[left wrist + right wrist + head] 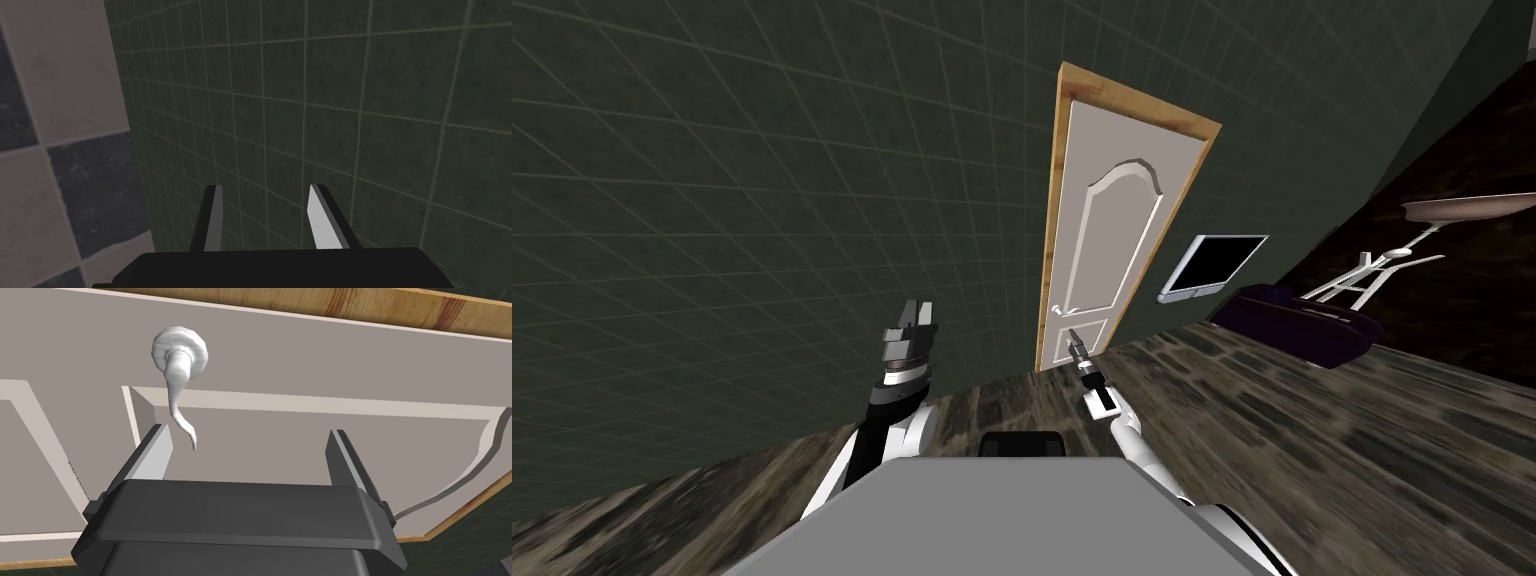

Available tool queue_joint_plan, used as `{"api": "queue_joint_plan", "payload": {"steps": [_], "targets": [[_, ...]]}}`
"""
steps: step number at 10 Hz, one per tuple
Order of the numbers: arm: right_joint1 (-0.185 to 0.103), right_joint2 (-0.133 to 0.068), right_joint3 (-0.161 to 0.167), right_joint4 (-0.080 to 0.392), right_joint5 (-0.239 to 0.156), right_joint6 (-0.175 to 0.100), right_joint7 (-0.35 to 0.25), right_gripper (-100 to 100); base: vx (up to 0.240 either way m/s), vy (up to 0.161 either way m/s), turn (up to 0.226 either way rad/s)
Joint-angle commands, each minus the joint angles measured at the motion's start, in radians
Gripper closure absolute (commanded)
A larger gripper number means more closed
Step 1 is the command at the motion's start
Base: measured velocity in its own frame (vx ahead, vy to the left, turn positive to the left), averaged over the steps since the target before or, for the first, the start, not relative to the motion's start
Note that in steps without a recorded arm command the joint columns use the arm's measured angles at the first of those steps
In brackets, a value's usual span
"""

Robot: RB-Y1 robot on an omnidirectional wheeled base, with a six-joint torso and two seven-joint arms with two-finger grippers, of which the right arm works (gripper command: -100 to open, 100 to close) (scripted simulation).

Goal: Pull the door open

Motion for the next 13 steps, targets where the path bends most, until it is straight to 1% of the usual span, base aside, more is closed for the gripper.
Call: {"api": "queue_joint_plan", "payload": {"steps": [1,7,11,12,13], "targets": [[-0.019,-0.007,0.000,0.043,0.001,-0.006,-0.007,-100,0.054,-0.092,0.090],[-0.070,-0.023,0.000,0.165,0.004,-0.018,-0.028,-100,0.047,-0.096,0.077],[-0.097,-0.032,0.001,0.229,0.005,-0.024,-0.039,-100,0.047,-0.078,0.052],[-0.108,-0.036,0.001,0.257,0.006,-0.027,-0.044,-100,0.048,-0.079,0.085],[-0.108,-0.036,0.001,0.257,0.006,-0.027,-0.044,-100,0.042,-0.071,0.037]]}}
